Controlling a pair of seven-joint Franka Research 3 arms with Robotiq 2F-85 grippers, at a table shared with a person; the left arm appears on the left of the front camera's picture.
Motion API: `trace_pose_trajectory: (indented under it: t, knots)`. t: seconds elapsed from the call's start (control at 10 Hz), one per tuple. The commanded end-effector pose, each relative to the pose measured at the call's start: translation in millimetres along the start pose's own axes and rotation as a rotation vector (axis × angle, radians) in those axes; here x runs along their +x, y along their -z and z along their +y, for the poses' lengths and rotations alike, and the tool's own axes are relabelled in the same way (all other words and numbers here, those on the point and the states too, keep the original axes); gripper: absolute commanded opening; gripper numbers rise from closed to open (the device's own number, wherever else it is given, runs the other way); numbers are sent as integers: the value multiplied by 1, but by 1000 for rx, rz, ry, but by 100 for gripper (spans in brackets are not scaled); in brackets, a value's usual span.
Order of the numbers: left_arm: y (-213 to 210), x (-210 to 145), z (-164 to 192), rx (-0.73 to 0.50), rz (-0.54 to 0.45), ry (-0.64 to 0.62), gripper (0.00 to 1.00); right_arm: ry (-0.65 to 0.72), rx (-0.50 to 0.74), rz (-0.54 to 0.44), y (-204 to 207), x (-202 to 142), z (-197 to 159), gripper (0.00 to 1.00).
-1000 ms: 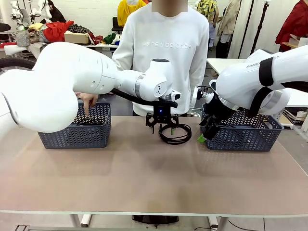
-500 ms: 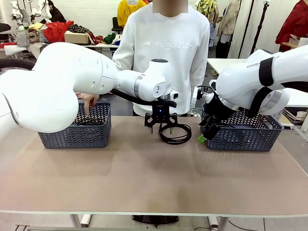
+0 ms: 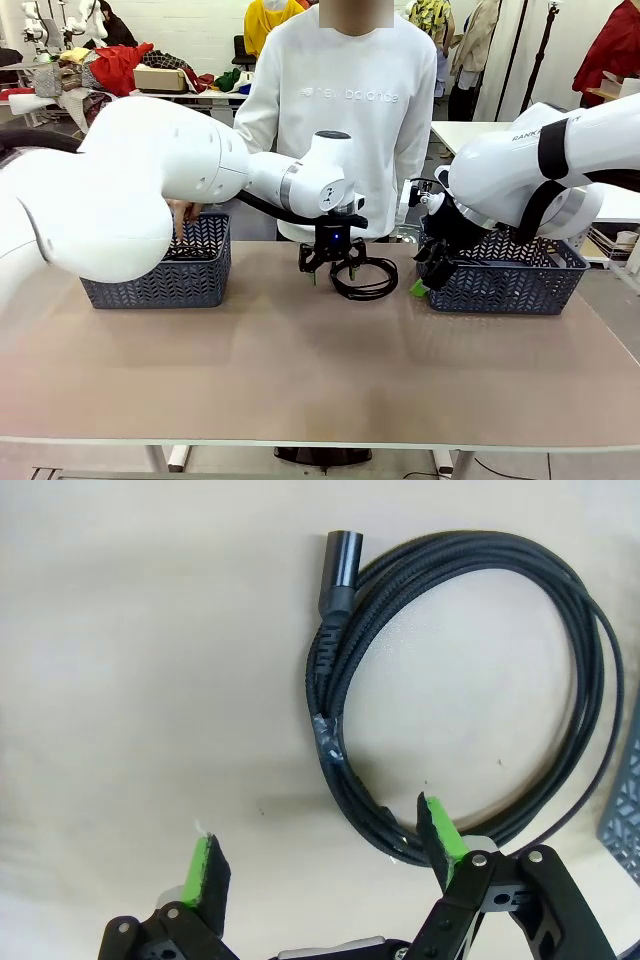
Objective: Organize the cables according to human instructions.
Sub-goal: Pick up a bundle of cables and place it in the basket indicated by the human.
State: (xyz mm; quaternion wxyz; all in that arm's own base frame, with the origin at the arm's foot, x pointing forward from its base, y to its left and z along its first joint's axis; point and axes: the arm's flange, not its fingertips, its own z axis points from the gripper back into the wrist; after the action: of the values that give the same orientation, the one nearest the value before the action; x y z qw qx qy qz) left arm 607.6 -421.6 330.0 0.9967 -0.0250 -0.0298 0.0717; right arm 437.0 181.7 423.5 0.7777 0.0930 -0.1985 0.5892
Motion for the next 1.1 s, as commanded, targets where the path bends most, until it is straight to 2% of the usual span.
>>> trace_pose_trajectory:
  t: [0.0, 0.7, 1.0]
  knots:
    - [3, 3, -5, -12, -11, -75, 100, -9, 0, -2, -1, 0, 1, 100]
    - [11, 17, -12, -18, -42, -219, 100, -9, 0, -2, -1, 0, 1, 100]
    - [11, 20, -13, -36, -48, -225, 100, -9, 0, -2, -1, 0, 1, 100]
